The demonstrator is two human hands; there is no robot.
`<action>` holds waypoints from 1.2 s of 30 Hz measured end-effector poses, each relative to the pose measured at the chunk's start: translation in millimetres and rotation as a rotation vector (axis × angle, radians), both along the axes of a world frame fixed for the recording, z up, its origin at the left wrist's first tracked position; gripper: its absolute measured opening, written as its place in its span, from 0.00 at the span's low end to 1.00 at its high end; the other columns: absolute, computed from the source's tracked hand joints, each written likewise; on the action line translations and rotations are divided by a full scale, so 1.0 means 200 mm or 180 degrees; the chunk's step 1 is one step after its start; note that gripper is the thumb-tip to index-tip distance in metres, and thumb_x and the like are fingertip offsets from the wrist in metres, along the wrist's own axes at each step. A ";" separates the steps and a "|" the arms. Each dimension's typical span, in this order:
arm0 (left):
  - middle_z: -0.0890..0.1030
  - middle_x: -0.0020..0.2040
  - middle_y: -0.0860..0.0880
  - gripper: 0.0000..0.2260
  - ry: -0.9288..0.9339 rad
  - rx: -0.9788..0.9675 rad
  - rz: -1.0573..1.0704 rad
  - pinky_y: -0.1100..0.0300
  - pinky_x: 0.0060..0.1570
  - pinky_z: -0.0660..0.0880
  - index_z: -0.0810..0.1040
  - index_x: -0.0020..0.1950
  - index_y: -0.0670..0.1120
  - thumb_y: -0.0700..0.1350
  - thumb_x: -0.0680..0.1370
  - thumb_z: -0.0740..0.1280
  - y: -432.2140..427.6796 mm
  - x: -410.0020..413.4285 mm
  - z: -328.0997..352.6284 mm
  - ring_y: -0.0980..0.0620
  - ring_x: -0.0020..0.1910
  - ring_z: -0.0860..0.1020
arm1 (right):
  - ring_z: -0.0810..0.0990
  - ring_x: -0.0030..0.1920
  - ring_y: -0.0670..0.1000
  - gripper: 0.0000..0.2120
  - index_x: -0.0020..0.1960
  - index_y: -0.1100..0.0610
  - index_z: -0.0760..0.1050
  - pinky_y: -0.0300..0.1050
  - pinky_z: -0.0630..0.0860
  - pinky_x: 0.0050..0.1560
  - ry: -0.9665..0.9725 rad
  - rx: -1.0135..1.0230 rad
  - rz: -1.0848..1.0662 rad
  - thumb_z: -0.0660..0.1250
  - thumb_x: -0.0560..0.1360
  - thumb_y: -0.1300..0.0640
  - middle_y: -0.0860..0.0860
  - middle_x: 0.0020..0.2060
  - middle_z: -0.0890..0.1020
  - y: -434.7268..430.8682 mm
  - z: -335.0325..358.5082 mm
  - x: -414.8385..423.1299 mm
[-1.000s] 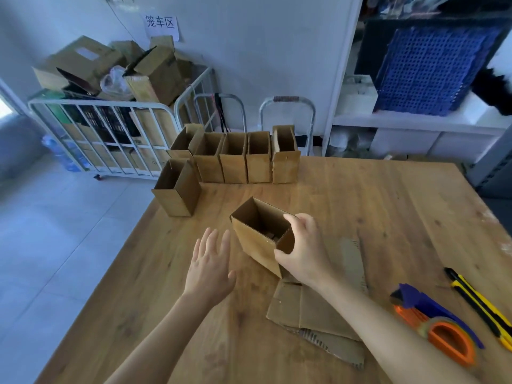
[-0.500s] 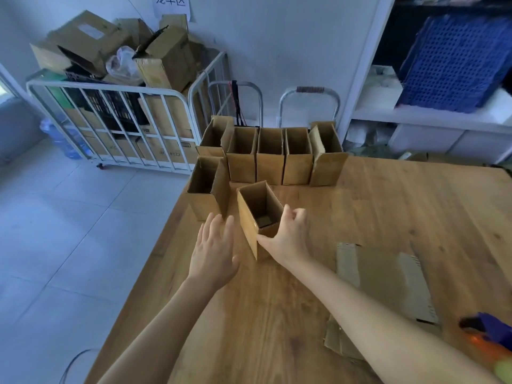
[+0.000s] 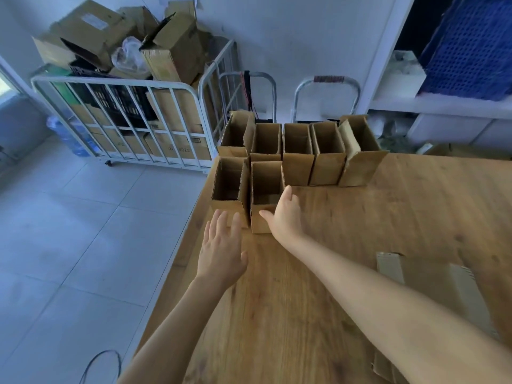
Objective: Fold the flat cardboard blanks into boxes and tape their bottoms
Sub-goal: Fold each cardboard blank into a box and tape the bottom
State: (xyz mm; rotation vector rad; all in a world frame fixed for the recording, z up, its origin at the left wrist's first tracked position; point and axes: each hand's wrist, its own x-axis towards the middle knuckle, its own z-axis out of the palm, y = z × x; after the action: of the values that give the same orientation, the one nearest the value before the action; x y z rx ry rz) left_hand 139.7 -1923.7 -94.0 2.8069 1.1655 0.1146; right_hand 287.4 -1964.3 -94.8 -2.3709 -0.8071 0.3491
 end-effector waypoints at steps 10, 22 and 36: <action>0.54 0.78 0.44 0.35 0.0059 0.0074 -0.0092 0.51 0.70 0.42 0.53 0.77 0.48 0.50 0.76 0.68 -0.05 0.06 -0.01 0.44 0.78 0.46 | 0.72 0.67 0.55 0.40 0.78 0.56 0.49 0.44 0.75 0.59 -0.0032 -0.0037 0.0261 0.70 0.75 0.53 0.57 0.72 0.65 -0.02 0.01 0.09; 0.63 0.73 0.49 0.23 0.0066 -0.0948 -0.0626 0.59 0.64 0.67 0.62 0.74 0.50 0.46 0.79 0.62 -0.74 0.43 -0.01 0.50 0.70 0.65 | 0.67 0.69 0.57 0.26 0.75 0.61 0.60 0.47 0.66 0.68 0.0180 -0.0757 0.0110 0.62 0.79 0.56 0.58 0.72 0.62 -1.05 0.00 0.48; 0.77 0.49 0.46 0.16 0.0033 -0.2282 0.0165 0.58 0.36 0.73 0.69 0.61 0.41 0.45 0.76 0.64 -1.25 0.84 -0.09 0.47 0.45 0.77 | 0.76 0.57 0.58 0.19 0.65 0.65 0.68 0.48 0.73 0.53 0.1735 -0.0586 -0.0904 0.64 0.76 0.62 0.60 0.60 0.75 -1.85 -0.08 0.78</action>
State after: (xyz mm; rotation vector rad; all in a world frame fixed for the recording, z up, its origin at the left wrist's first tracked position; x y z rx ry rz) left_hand 308.6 -2173.2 -113.0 2.1470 1.0149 -0.2630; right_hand 443.2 -2334.6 -111.0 -2.3372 -0.1886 0.9261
